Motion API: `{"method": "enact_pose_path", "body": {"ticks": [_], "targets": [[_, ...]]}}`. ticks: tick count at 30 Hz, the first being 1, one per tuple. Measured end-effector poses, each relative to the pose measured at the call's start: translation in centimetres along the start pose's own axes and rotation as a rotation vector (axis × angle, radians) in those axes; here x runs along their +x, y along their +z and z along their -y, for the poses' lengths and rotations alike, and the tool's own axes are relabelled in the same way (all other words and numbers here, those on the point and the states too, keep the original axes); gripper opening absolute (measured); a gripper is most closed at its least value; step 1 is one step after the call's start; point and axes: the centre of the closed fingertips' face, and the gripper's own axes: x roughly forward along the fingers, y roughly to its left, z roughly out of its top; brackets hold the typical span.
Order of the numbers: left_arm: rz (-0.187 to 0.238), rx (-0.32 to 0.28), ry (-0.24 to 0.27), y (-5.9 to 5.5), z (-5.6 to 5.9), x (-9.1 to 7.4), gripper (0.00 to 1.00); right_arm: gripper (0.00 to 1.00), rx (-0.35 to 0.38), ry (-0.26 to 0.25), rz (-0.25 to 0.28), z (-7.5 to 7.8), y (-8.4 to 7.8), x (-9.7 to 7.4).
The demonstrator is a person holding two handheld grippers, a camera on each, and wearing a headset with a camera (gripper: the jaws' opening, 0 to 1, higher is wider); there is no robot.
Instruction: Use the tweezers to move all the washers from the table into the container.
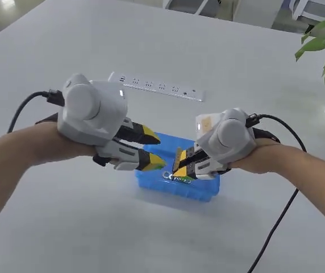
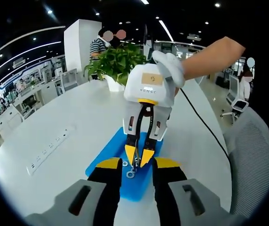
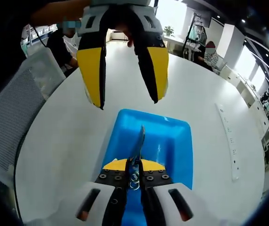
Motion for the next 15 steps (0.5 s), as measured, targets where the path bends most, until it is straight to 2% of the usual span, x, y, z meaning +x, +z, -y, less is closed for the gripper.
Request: {"method": "enact_pose_path", "body": {"ticks": [8,15], "targets": [[-0.01,0.033,-0.02,0.5,-0.1,1.4,0.22,0.09,-0.007,0.003,-0.001,0.0,0.0,0.0],[-0.029,0.046,-0.037,0.4,-0.1,2.4,0.15,0.09,-0.019,0.005,-0.003,-0.1,0.1,0.1]]}}
